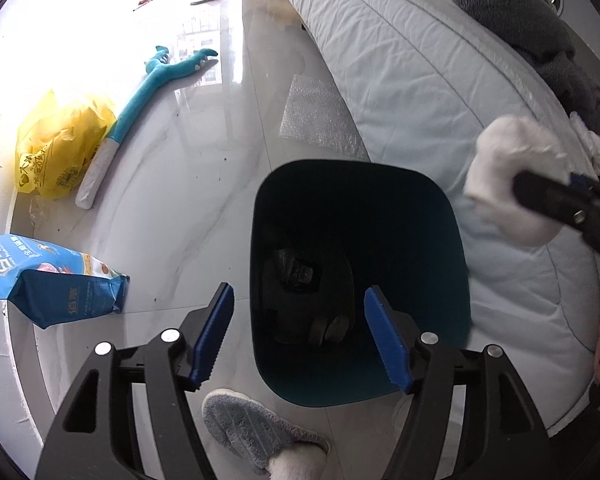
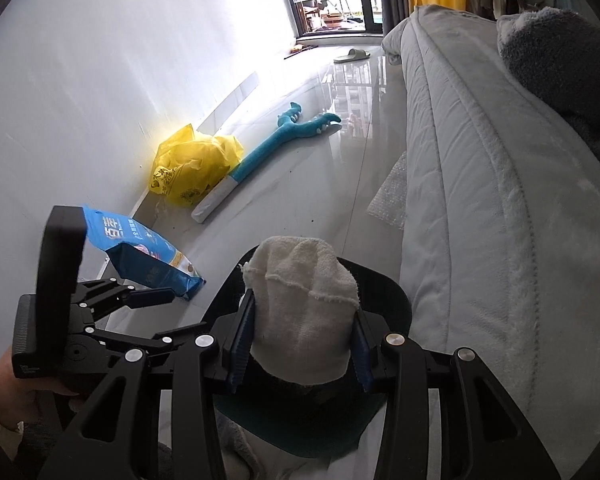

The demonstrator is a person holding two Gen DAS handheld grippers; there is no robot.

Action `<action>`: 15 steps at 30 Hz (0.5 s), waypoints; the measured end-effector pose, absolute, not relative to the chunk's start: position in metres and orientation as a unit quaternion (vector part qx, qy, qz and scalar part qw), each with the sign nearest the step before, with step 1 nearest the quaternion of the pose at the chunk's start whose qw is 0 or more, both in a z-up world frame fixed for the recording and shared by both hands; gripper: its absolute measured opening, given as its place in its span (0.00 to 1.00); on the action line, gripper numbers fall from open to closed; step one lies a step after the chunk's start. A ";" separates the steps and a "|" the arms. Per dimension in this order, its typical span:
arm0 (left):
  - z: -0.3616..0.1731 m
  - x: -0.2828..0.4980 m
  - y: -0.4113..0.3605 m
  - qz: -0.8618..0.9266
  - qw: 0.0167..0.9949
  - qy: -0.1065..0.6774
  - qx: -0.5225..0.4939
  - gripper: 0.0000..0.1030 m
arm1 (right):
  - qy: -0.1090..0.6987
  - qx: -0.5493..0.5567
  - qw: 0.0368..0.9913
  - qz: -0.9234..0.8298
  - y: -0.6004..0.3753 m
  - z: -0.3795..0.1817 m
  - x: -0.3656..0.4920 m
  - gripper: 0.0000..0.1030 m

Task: Collect trash
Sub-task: 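Open the left tool to drop the tape core while the right tool drops the tissue ball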

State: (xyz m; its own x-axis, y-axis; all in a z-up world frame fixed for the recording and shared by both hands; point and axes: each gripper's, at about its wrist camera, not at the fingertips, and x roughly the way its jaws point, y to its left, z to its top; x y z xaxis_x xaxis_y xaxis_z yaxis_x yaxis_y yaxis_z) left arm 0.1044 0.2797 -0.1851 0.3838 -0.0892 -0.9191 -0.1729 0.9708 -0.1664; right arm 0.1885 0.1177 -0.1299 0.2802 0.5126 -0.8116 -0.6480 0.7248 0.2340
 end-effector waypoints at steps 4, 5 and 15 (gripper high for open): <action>-0.170 0.101 0.286 0.029 0.841 0.528 -0.115 0.72 | 0.495 -0.072 0.786 0.362 0.127 -0.142 0.189 0.42; -0.167 0.100 0.288 0.030 0.844 0.523 -0.114 0.72 | 0.500 -0.073 0.784 0.360 0.130 -0.147 0.189 0.42; -0.129 0.092 0.295 0.034 0.886 0.449 -0.111 0.80 | 0.538 -0.100 0.764 0.342 0.141 -0.185 0.190 0.42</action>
State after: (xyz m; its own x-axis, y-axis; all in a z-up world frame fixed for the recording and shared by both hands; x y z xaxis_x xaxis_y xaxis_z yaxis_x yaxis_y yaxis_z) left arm 0.0917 0.2951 -0.1294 0.5940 -0.0401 -0.8034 -0.1600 0.9729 -0.1668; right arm 0.1902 0.1412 -0.1847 0.1869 0.4147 -0.8906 -0.6299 0.7463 0.2153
